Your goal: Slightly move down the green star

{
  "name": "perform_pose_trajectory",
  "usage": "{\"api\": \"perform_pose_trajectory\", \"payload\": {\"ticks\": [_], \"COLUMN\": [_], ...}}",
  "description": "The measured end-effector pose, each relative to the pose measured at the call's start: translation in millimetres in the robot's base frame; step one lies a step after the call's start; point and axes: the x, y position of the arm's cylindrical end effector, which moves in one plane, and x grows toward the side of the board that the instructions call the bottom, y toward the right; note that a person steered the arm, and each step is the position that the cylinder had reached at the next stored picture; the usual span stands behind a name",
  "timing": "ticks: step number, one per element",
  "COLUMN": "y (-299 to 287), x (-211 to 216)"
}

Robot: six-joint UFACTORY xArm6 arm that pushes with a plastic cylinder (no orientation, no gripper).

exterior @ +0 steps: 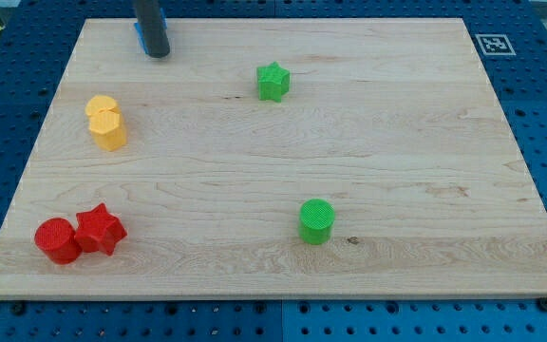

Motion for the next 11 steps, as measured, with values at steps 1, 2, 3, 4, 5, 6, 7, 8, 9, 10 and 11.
{"api": "perform_pose_trajectory", "payload": {"ticks": [1, 2, 3, 4, 5, 6, 7, 8, 9, 10, 11], "y": [38, 76, 85, 85, 95, 108, 121, 123, 130, 149, 155], "x": [25, 50, 55, 55, 51, 47, 47, 42, 36, 28, 28]}}
